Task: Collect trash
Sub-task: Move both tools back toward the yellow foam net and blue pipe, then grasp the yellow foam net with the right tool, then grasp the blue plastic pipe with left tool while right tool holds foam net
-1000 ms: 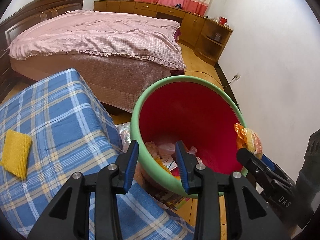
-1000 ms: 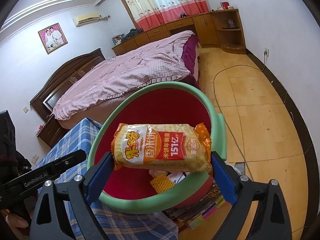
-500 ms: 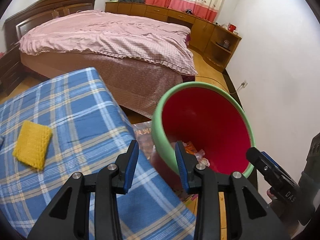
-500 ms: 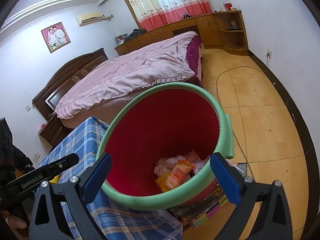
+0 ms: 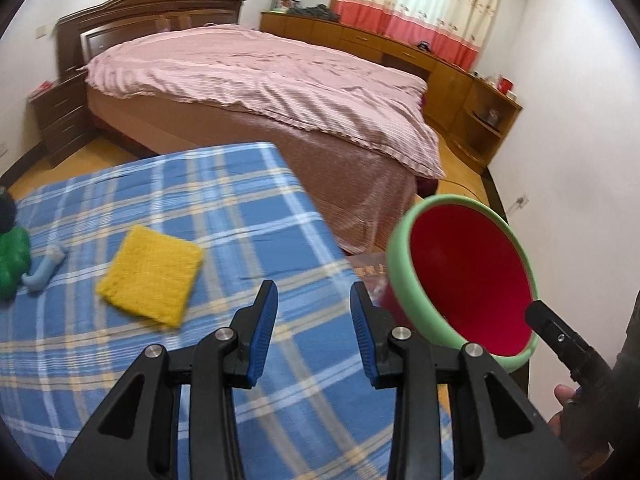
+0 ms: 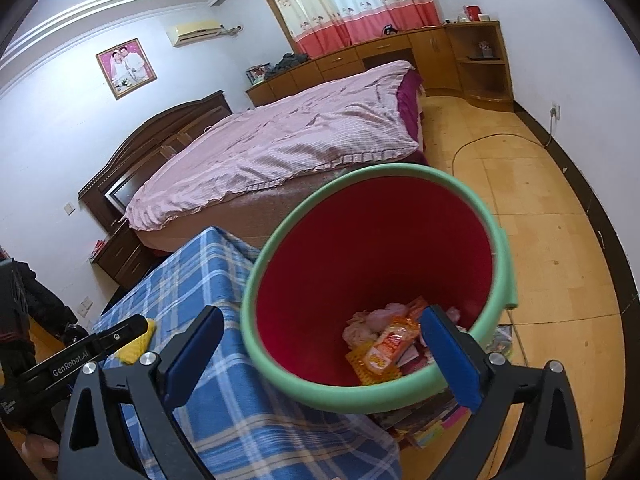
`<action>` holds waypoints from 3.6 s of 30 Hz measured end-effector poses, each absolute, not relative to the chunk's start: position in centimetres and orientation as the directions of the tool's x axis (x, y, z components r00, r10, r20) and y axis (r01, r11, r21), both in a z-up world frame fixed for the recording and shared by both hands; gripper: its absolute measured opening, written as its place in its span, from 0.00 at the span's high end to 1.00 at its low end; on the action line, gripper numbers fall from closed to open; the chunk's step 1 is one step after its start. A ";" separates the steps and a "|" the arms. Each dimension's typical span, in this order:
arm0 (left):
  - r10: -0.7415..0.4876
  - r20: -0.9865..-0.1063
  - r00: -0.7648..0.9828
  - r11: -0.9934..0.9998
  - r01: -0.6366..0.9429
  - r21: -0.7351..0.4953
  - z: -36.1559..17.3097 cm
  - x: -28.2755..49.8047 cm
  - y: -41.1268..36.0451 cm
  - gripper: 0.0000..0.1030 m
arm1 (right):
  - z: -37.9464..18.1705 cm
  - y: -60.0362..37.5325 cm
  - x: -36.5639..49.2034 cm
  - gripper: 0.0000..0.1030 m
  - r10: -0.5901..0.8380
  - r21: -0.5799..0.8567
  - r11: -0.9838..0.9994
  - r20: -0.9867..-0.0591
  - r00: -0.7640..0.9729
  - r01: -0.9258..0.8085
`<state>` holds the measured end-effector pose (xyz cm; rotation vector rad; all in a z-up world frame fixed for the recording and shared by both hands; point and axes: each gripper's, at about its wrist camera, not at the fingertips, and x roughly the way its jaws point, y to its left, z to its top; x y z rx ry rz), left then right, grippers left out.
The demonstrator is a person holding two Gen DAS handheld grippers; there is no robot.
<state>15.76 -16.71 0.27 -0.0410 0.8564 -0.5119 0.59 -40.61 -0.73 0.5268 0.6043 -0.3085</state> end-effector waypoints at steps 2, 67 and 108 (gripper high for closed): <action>-0.435 -0.710 0.554 0.888 0.394 -0.237 0.4 16.0 -15.6 0.64 | -0.4 -39.8 1.1 0.02 -0.109 0.375 0.834 -0.607 0.787 0.405; -0.258 -0.765 0.590 0.951 0.016 -0.309 -6.3 25.7 5.4 0.64 | -4.0 -18.8 19.0 0.87 0.190 0.312 0.947 -0.732 0.655 0.074; -0.253 -0.826 0.504 0.963 0.215 -0.164 -6.1 26.3 0.9 0.86 | -3.0 -24.4 15.6 0.87 0.196 0.405 0.904 -0.678 0.708 0.137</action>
